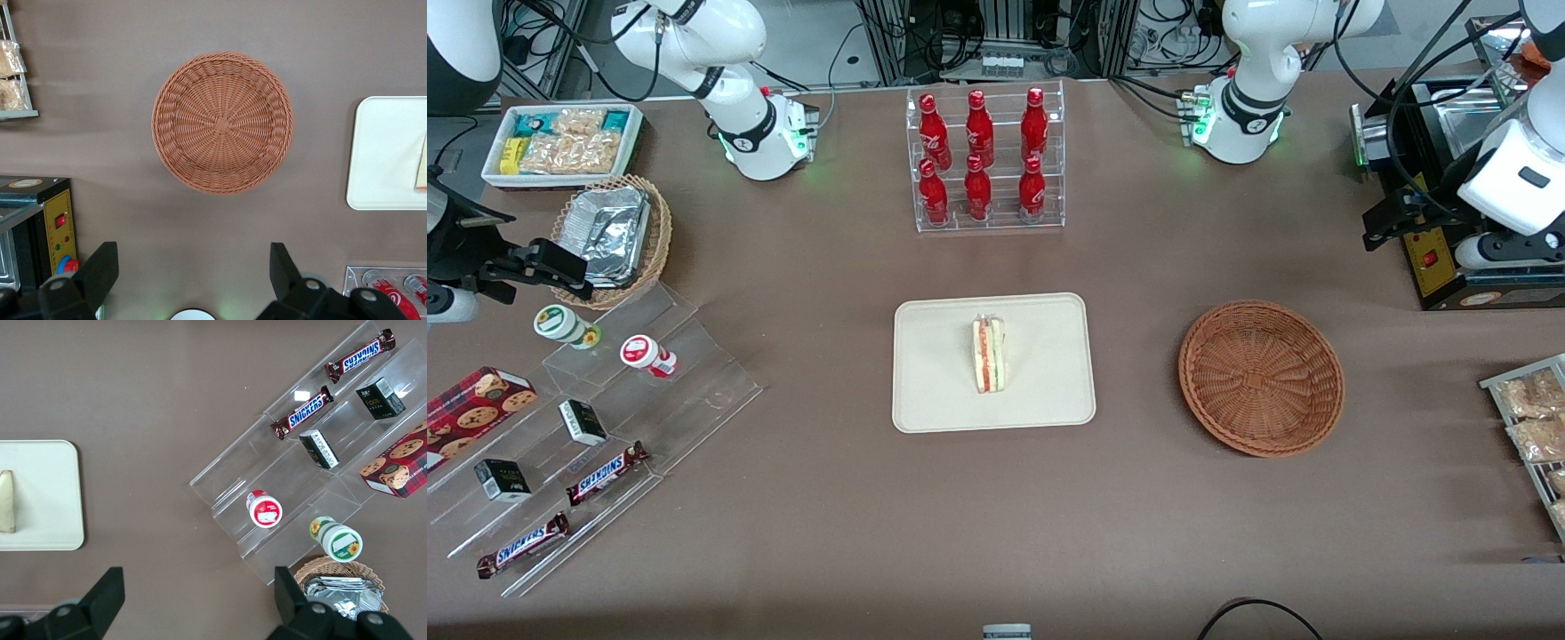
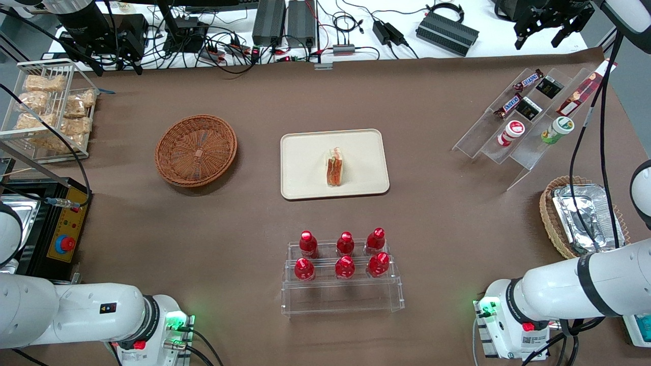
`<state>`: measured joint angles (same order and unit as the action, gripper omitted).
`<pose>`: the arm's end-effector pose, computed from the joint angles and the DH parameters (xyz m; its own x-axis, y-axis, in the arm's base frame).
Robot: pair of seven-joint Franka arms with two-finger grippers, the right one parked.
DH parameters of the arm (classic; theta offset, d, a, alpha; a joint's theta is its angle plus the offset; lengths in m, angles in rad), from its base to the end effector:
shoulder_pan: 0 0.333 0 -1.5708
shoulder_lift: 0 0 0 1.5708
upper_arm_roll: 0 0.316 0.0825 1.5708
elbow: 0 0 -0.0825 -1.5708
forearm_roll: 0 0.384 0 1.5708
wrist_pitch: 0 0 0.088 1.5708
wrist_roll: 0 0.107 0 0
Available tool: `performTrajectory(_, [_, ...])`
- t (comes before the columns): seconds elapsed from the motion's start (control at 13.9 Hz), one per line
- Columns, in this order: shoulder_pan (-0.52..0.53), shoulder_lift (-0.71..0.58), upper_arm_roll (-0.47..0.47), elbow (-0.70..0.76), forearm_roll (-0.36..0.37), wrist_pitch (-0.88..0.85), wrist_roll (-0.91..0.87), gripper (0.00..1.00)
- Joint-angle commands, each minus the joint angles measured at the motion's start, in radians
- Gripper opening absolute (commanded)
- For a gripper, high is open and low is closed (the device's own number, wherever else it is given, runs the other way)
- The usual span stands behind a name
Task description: Place sandwich from basket to tray
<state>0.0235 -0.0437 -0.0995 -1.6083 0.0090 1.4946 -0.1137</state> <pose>0.5309 -0.0406 0.6242 0.9969 0.0389 -0.0682 0.0376 -0.9991 -0.0212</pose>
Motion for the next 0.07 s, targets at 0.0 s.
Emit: performTrajectory(0.0, [-0.004,-0.013,0.009,0.007,0.016,-0.049,0.043,1.00])
